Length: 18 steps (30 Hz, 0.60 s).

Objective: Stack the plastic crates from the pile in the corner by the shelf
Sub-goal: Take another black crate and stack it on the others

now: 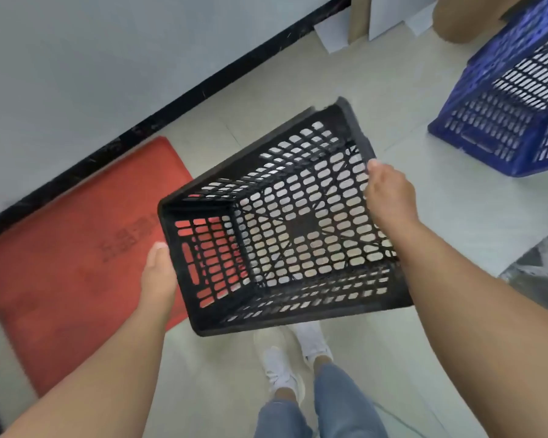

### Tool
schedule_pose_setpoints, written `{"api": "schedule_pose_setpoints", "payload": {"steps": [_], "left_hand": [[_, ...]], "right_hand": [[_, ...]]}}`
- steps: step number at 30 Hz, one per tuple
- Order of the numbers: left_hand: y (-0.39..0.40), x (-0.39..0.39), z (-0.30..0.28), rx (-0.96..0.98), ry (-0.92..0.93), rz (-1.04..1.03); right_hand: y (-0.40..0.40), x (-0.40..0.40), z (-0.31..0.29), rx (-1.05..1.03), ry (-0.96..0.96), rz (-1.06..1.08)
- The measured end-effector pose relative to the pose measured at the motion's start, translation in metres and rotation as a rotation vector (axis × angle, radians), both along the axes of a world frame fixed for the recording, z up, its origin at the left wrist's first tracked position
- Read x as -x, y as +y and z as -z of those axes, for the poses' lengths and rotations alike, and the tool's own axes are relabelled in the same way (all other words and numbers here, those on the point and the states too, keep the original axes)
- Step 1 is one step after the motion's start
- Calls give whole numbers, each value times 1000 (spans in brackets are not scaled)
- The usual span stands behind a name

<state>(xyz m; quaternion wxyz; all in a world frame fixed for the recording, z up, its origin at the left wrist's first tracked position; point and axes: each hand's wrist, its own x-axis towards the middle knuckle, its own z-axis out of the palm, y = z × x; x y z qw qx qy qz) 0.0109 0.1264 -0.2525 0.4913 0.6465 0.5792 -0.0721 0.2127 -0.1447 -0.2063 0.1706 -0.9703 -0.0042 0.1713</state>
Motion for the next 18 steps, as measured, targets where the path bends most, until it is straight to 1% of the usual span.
{"api": "schedule_pose_setpoints", "payload": {"steps": [2,5,8,10,13,18], "left_hand": [[10,3,23,-27,81,6],[23,1,60,-8,185,-44],[21,-8,95,146,209,-139],[10,-17,109,284,154,-196],[2,-23,111,412,118,-232],[19,-17,80,544,34,-280]], "right_hand": [[-14,-11,17,0,23,51],[-32,-32,37,-78,49,231],[-42,-46,55,-76,49,313],[-46,-51,62,-95,41,377],[-47,-52,59,-93,47,413],[-49,-63,31,-46,1,385]]}}
